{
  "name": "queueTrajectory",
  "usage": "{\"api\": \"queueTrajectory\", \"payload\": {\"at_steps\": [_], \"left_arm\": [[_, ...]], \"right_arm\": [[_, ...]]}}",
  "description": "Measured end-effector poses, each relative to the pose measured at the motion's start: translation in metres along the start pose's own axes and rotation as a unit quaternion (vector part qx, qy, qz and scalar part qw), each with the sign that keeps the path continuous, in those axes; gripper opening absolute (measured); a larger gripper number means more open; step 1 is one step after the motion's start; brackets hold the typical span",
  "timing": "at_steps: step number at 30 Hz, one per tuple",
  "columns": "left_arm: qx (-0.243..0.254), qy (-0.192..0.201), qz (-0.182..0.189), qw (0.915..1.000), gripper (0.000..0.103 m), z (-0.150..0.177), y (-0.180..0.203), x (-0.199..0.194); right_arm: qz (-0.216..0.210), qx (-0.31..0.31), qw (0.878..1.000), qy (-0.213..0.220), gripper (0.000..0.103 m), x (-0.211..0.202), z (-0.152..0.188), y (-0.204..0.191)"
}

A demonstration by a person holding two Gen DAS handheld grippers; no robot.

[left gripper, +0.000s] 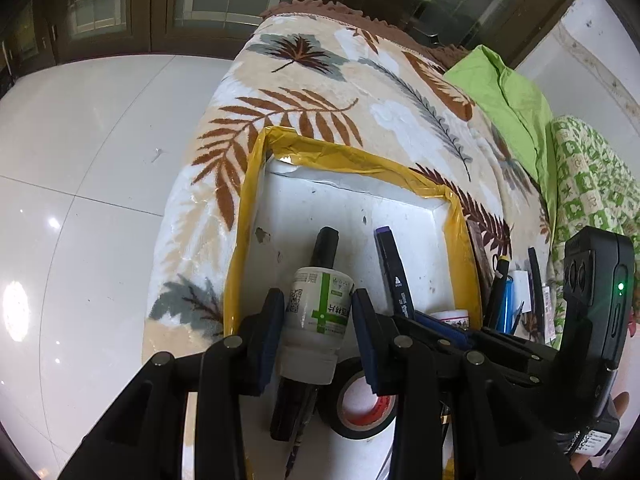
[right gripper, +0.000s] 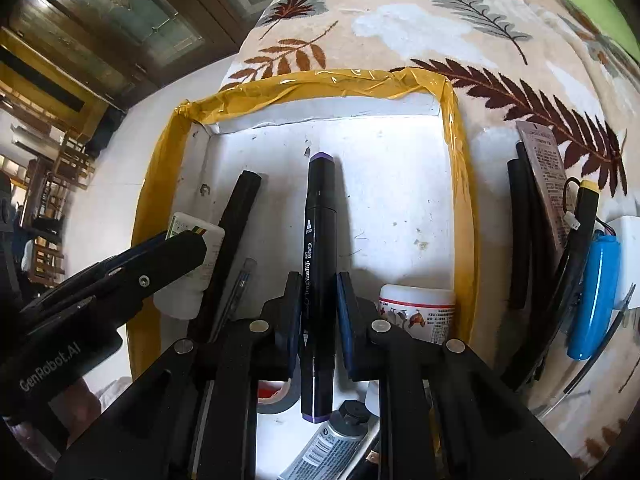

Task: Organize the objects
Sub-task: 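Carry the marker and bottle over the tray and open both tools, then grasp the black pen with blue cap with the right tool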

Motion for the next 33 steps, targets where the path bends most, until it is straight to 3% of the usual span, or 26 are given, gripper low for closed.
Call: {"api": "queueTrajectory", "payload": {"at_steps": [8,15,17,21,22,23,25,29,33], "left_arm": [[0.013,0.005,0.004,0.9999,0.035,0.004,0.008,-0.001],[0.015,-0.019,0.024,0.9994,0.037,0.011,0.015,0.005],[0.002,-0.021,0.044,0.9988,0.041,0.01,0.012,0.003],[-0.036,-0.01,0.095,0.9948,0.06,0.005,0.002,-0.008],[-0.048,-0.004,0.109,0.9929,0.064,0.004,-0.001,-0.012],[-0.058,0.003,0.125,0.9905,0.066,0.004,-0.003,-0.017],[-0.069,0.019,0.143,0.9872,0.07,0.004,-0.006,-0.028],[-0.061,0.043,0.169,0.9828,0.07,0.013,0.001,-0.048],[-0.013,0.067,0.168,0.9834,0.07,0.028,0.027,-0.066]], "right_arm": [[-0.018,0.008,1.0,-0.002,0.017,-0.004,0.003,0.004],[-0.024,0.001,1.0,-0.004,0.018,-0.008,0.008,0.002],[-0.027,-0.006,1.0,-0.003,0.018,-0.012,0.009,0.001],[-0.024,-0.028,0.999,0.021,0.018,-0.034,0.011,-0.005],[-0.029,-0.033,0.999,0.029,0.025,-0.044,0.013,-0.006],[-0.033,-0.034,0.998,0.034,0.04,-0.05,0.014,-0.006],[-0.045,-0.037,0.997,0.052,0.052,-0.07,0.02,-0.004],[-0.034,-0.051,0.996,0.066,0.052,-0.101,0.036,0.005],[-0.03,-0.024,0.998,0.048,0.052,-0.113,0.059,0.04]]}}
Point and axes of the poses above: each gripper's, at about its wrist camera, not at the fingertips, and x roughly the way its jaws point, y to its right, z to its underside, the point moved 2 cm from there along x, roughly the way its jaws point, and after that the axes turned 9 degrees about -z, right-handed, at the moved point
